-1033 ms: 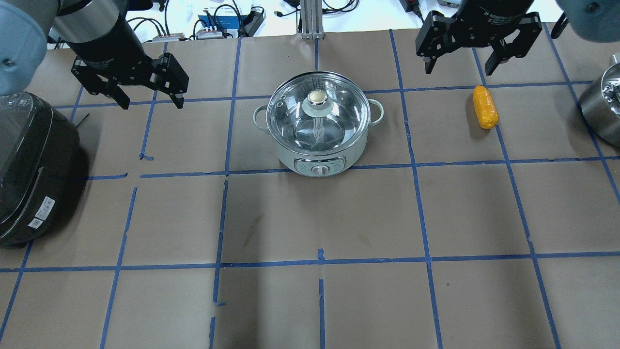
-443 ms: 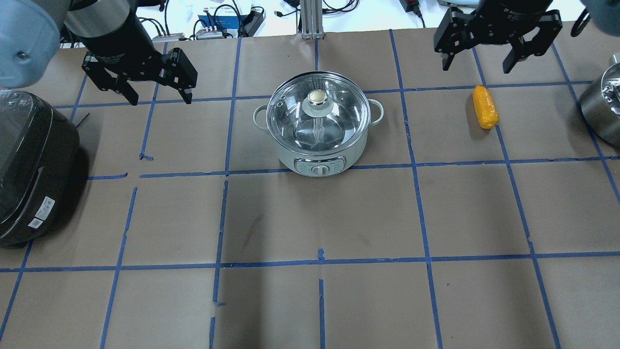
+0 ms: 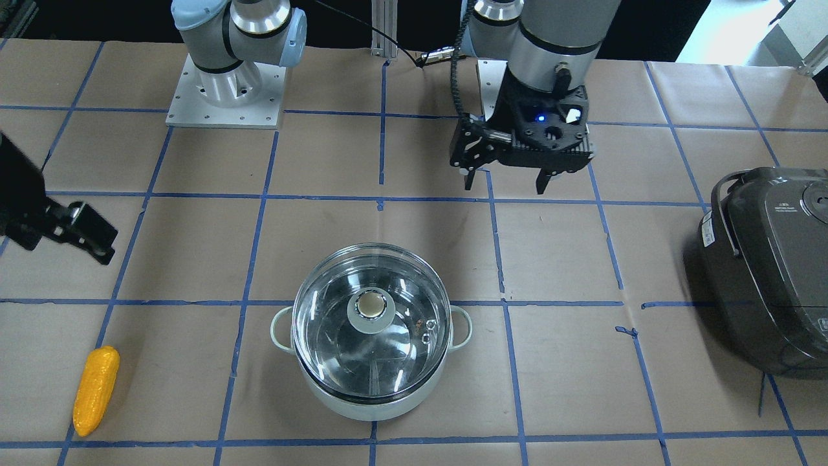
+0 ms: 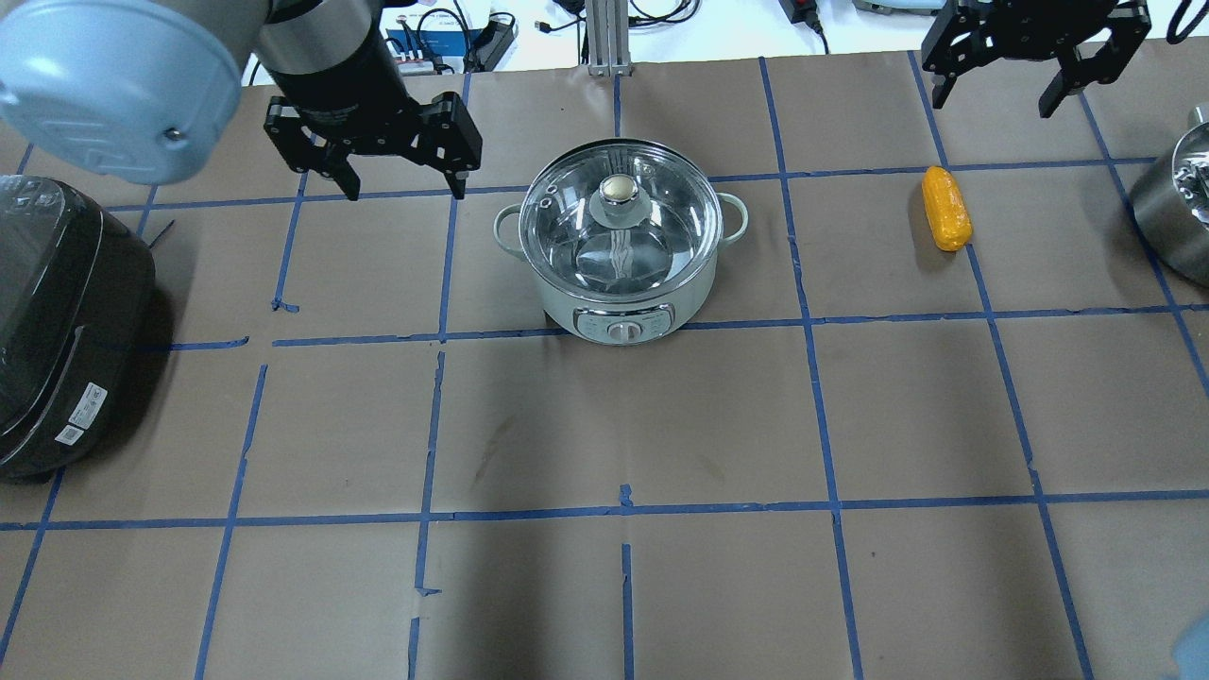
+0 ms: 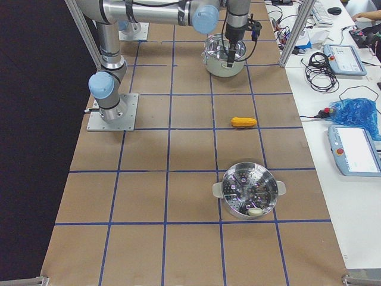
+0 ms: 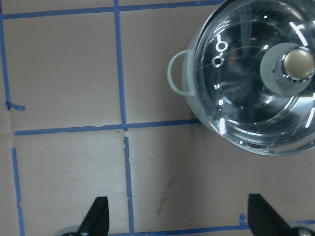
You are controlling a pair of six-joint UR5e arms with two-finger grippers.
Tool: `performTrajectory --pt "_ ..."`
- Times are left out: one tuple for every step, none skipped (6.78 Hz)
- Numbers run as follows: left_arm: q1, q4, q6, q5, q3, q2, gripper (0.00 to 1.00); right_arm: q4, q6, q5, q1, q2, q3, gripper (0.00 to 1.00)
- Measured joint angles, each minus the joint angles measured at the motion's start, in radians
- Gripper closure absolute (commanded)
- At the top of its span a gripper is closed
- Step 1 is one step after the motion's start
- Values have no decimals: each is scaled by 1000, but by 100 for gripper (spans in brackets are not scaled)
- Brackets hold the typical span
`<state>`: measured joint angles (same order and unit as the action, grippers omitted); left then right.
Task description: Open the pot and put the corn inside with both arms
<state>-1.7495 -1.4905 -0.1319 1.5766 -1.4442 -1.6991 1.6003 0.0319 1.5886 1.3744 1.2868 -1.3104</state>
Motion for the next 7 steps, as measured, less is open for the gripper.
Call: performTrajectory --pt "-56 52 -56 -8 19 -58 0 70 79 1 -24 -85 9 0" --pt "-110 96 -112 -16 50 -129 0 157 143 1 -35 -162 7 0" --pt "-151 122 -168 -20 99 -207 0 258 199 1 -47 -242 -2 0" --pt "-172 136 -209 -21 150 -270 0 359 239 2 -63 -313 -10 0" --pt "-181 145 -228 -21 187 -317 0 418 258 13 -74 -358 -15 0" --pt "-184 158 -235 -19 203 -346 0 442 268 26 -82 -378 -26 0" --pt "-184 184 -237 -16 210 -372 0 453 273 27 -87 -387 -47 0"
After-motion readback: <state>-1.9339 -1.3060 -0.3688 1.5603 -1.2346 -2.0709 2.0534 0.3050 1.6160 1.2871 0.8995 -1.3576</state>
